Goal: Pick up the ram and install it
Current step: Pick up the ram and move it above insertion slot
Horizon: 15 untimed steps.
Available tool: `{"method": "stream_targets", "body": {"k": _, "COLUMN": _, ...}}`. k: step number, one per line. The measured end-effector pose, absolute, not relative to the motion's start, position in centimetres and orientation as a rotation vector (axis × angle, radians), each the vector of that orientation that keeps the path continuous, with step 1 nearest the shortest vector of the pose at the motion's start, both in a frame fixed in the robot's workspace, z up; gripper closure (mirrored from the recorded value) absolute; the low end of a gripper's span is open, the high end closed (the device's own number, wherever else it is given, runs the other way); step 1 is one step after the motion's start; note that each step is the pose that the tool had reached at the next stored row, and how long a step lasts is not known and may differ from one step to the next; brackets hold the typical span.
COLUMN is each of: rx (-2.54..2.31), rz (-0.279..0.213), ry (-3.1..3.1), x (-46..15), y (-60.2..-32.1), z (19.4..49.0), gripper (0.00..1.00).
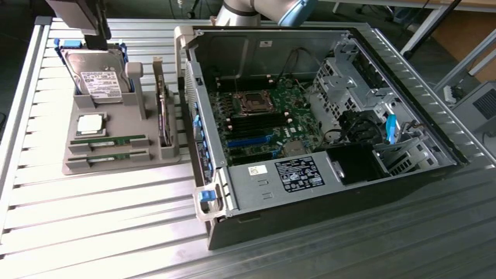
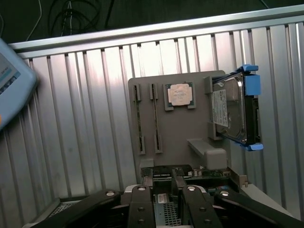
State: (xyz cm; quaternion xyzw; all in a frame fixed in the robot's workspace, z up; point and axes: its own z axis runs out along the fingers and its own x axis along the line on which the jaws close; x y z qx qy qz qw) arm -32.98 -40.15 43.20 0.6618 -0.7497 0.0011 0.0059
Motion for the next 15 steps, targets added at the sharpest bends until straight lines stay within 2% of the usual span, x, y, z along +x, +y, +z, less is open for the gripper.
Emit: {"method": "stream_targets", "body": {"k": 15, "rx": 2.071, "rz": 0.004, "ry": -2.346, "x": -32.98, "y": -40.15, "z": 42.15, "gripper": 0.71}}
